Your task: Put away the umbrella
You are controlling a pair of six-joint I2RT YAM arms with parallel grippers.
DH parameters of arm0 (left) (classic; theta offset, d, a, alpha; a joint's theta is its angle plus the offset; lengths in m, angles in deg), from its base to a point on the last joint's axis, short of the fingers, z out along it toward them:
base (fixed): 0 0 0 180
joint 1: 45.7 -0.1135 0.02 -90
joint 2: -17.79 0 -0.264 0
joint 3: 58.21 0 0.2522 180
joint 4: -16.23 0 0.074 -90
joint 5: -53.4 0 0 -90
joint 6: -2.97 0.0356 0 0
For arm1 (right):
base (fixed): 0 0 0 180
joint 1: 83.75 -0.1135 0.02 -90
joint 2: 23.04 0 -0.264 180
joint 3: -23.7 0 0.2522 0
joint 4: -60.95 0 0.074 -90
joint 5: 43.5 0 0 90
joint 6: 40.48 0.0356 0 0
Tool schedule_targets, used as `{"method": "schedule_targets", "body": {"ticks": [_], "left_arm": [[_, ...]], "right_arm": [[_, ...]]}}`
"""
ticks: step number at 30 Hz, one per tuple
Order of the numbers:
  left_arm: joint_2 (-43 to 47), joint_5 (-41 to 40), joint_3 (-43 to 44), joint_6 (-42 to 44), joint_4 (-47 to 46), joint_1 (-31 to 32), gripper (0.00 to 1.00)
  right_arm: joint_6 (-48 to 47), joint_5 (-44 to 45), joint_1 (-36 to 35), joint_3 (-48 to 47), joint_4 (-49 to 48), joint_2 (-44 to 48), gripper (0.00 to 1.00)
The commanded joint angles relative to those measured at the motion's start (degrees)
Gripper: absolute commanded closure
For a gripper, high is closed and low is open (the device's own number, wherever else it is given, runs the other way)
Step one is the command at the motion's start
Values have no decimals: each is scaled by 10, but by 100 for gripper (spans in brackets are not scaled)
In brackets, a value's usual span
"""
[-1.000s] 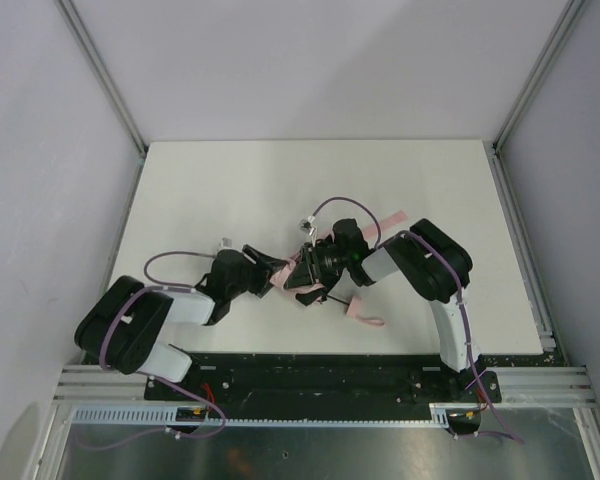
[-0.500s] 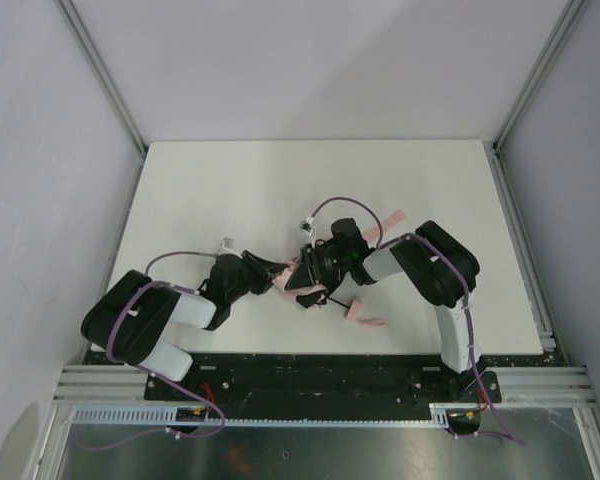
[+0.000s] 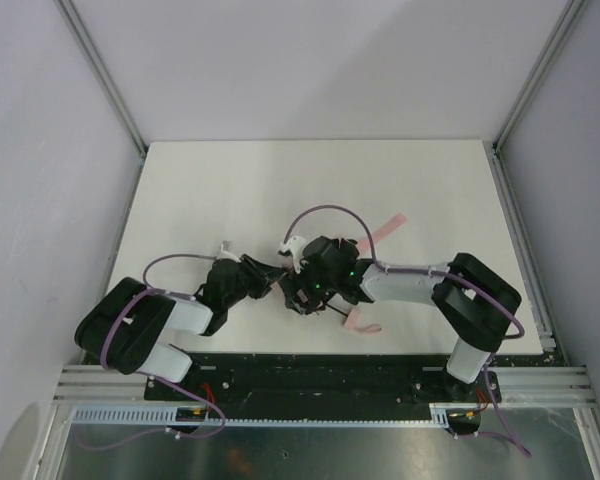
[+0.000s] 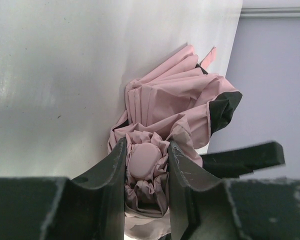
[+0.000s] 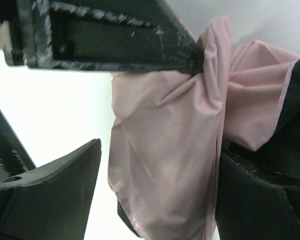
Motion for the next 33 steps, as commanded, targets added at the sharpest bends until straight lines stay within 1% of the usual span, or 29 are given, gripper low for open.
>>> {"method": "schedule_targets", "body": {"ticks": [1, 5, 8, 10, 11, 13, 15, 19, 21, 24, 25, 26, 27, 29, 30, 32, 33], "left_arm": [[10, -37, -11, 43, 51, -3, 100], [10, -26, -5, 31, 64, -3, 100], [11, -23, 1, 27, 77, -3, 100], [14, -23, 5, 28, 88, -3, 100], [15, -23, 7, 29, 92, -3, 100], [19, -23, 13, 32, 103, -3, 100], [22, -22, 19, 35, 114, -3, 100], [23, -15, 32, 48, 128, -5, 100], [24, -13, 39, 62, 133, -7, 100], [25, -5, 47, 76, 135, -16, 100], [25, 3, 50, 80, 135, -22, 98], [25, 13, 53, 83, 135, -29, 94], [27, 22, 56, 86, 136, -38, 84], [35, 44, 60, 96, 136, -61, 60], [43, 56, 62, 103, 136, -75, 51], [68, 74, 62, 114, 136, -102, 22], [83, 81, 61, 120, 138, -114, 11]], "right_arm": [[-116, 237, -65, -22, 134, 32, 16], [-153, 318, -104, -28, 118, 6, 16], [-161, 367, -120, -44, 93, -34, 20], [-169, 389, -127, -54, 71, -63, 26], [-167, 397, -127, -59, 64, -77, 32], [-158, 394, -122, -65, 58, -101, 46], [-139, 362, -112, -67, 64, -119, 62], [-100, 267, -90, -59, 85, -144, 93], [-79, 211, -82, -44, 78, -151, 98], [-46, 124, -65, -26, 65, -165, 100], [-36, 96, -58, -20, 59, -169, 100], [-26, 65, -52, -15, 53, -173, 100], [-16, 37, -43, -9, 39, -176, 100], [0, -23, -28, -1, 21, -184, 100], [6, -49, -22, 1, 16, -190, 100], [12, -98, -5, 2, 5, -202, 100], [14, -122, 5, 2, -2, -208, 100]]}}
